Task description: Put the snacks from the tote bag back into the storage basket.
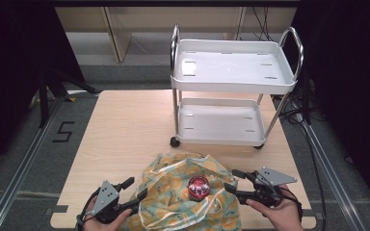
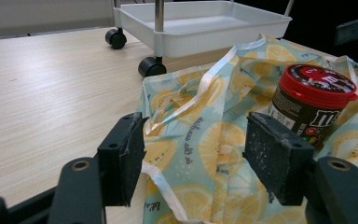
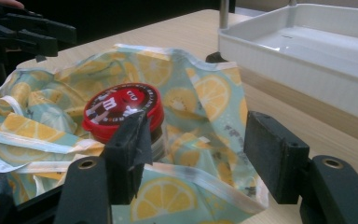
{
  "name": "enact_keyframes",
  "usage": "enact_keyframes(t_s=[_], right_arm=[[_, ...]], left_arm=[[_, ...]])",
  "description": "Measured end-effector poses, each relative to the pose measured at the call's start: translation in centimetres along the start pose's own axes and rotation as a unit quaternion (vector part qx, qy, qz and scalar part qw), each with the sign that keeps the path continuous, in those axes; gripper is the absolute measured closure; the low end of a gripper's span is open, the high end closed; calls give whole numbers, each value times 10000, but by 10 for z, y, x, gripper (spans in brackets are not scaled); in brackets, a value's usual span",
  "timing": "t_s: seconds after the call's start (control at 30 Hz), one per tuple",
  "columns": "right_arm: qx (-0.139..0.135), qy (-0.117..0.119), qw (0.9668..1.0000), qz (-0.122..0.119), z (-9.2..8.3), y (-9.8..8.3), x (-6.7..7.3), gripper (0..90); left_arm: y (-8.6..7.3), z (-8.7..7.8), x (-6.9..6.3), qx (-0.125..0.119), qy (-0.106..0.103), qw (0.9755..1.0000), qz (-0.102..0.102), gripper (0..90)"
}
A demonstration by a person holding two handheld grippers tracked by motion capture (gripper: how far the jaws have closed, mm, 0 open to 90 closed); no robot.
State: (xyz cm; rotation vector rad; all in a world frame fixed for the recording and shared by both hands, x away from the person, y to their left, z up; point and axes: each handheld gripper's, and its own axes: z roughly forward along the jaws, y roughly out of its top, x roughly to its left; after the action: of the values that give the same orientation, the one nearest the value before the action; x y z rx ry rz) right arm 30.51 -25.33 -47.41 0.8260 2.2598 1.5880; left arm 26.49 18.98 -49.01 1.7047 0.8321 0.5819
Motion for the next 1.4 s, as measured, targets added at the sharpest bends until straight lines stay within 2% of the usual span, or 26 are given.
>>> enact_keyframes(t_s=[0.03, 0.07, 0.13, 0.17, 0.2, 0.23, 0.33, 0.5, 0.53, 0.63, 0.67, 0.7, 0.8, 0.83, 0.87, 0.93, 0.97, 1.0, 1.03, 1.1, 1.2, 1.23, 1.27, 1.3, 1.33, 1.4], right_arm=[[70, 32, 9999, 92, 0, 0, 2, 399], [77, 45, 9999, -55, 1, 1, 1, 390], [125, 96, 9998, -75, 5, 2, 4, 379], [151, 96, 9997, -151, 7, 3, 5, 373], [229, 146, 9995, -143, 9, 4, 7, 366], [151, 144, 9995, -257, 13, 5, 7, 363], [337, 245, 9985, -342, 21, 9, 12, 352], [372, 338, 9969, -605, 35, 15, 15, 342], [386, 400, 9971, -522, 36, 16, 16, 339], [422, 413, 9964, -602, 41, 19, 17, 336], [450, 502, 9960, -593, 42, 19, 18, 335], [468, 432, 9964, -558, 43, 18, 20, 333], [502, 573, 9953, -600, 47, 20, 21, 331], [428, 529, 9958, -619, 48, 20, 21, 331], [511, 599, 9954, -554, 48, 21, 22, 328], [455, 601, 9951, -636, 50, 21, 22, 324], [473, 642, 9952, -570, 51, 21, 24, 320], [555, 591, 9942, -708, 54, 22, 24, 309], [596, 667, 9939, -649, 55, 21, 25, 307], [655, 695, 9929, -704, 57, 21, 26, 305], [702, 782, 9919, -712, 61, 21, 29, 295], [708, 761, 9922, -694, 62, 20, 29, 291], [710, 787, 9917, -729, 64, 20, 30, 279], [759, 823, 9911, -724, 66, 20, 31, 272], [761, 825, 9910, -727, 67, 19, 31, 260], [793, 813, 9910, -705, 69, 19, 32, 249]], left_arm=[[0, 0, 0, 7, -4, 10000, 10, 371], [0, -1, -3, 68, 58, 9999, -125, 371], [0, -1, -2, 76, 40, 9999, -70, 371], [-1, 0, -4, 64, 58, 9998, -158, 371], [-1, 1, -2, 14, -8, 10000, -26, 371], [-1, 2, -1, 31, -19, 10000, 74, 371], [-1, 2, -3, 15, -29, 10000, 20, 371], [-1, 2, -3, 19, 7, 10000, -18, 371], [-1, 2, -3, 26, 18, 10000, -35, 371], [-1, 1, -5, 77, 49, 9999, -111, 371], [-1, 3, -4, 11, 9, 10000, -41, 371], [-1, 3, -3, -8, -4, 10000, -36, 371], [-1, 3, -4, -5, -3, 10000, -25, 371], [-1, 3, -4, -8, -7, 10000, -24, 371], [-1, 4, -4, -37, -40, 10000, -24, 371], [-1, 4, -4, -37, -40, 10000, -22, 370], [-1, 4, -3, -43, -49, 10000, 9, 370], [-1, 4, -3, -40, -37, 10000, -16, 369], [-1, 3, -3, -20, -16, 10000, -11, 369], [-1, 2, -4, 74, 26, 10000, -10, 368], [-1, 2, -4, 66, 24, 10000, -6, 367], [-1, 2, -5, 63, 35, 9999, -72, 368], [-1, 4, -3, -68, -67, 9999, 35, 367], [-1, 3, -3, 6, -14, 10000, 60, 367], [-1, 2, -4, 77, 25, 10000, -16, 367], [0, 2, -4, 66, 15, 10000, -2, 367]])
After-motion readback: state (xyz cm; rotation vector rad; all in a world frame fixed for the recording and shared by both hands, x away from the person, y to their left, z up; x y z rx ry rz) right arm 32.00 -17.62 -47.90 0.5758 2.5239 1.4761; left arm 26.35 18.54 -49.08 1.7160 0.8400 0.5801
